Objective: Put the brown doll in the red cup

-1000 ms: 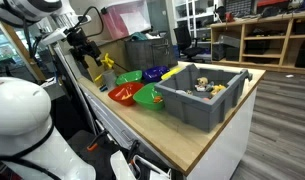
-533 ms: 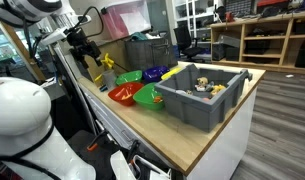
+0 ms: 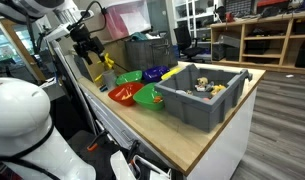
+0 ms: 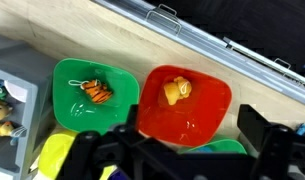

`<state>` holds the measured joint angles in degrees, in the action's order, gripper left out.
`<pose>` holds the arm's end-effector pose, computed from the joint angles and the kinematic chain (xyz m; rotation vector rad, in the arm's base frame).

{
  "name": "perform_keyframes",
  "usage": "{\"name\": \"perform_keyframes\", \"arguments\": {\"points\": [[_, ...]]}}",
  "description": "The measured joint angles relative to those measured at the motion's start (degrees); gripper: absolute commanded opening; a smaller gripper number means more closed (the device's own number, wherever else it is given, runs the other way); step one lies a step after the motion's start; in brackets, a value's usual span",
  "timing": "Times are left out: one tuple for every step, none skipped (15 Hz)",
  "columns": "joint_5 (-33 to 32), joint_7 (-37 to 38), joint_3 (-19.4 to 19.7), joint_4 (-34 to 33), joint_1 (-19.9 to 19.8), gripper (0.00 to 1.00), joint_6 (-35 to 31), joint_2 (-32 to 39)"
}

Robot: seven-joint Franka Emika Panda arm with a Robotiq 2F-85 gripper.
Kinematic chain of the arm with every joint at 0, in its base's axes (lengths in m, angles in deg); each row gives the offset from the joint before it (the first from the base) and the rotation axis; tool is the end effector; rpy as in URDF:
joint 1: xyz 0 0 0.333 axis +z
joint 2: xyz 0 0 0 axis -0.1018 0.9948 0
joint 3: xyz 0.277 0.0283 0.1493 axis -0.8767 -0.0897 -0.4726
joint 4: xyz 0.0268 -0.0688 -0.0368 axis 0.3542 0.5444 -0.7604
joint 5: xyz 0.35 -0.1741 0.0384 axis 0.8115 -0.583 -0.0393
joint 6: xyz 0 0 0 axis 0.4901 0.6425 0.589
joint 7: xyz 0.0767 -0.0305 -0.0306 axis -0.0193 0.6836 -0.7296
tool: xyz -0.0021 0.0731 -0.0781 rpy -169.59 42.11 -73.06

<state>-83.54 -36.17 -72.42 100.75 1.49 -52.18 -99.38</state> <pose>0.3365 0.1255 0.4548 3.0592 0.1321 0.1832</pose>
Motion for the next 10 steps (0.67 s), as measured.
{"name": "perform_keyframes", "arguments": {"points": [[-0.67, -0.25, 1.0, -0.71, -0.81, 1.0, -0.6, 0.47], [-1.32, -0.44, 2.06, -1.58, -1.74, 1.0, -1.25, 1.19], [-1.88, -0.54, 3.08, -2.51, -2.69, 1.0, -1.95, 2.1], [-2.3, -0.59, 4.12, -3.49, -3.67, 1.0, -2.74, 3.23], [-2.7, -0.63, 5.06, -4.55, -4.63, 1.0, -3.49, 4.48], [-3.03, -0.62, 5.9, -5.64, -5.58, 1.0, -4.04, 5.82], [-3.21, -0.62, 6.7, -6.75, -6.5, 1.0, -4.44, 7.22], [-3.3, -0.58, 7.38, -7.88, -7.43, 1.0, -4.83, 8.67], [-3.31, -0.5, 7.96, -8.98, -8.31, 1.0, -5.35, 10.22], [-3.32, -0.43, 8.43, -9.95, -9.1, 1.0, -5.97, 11.71]]}}
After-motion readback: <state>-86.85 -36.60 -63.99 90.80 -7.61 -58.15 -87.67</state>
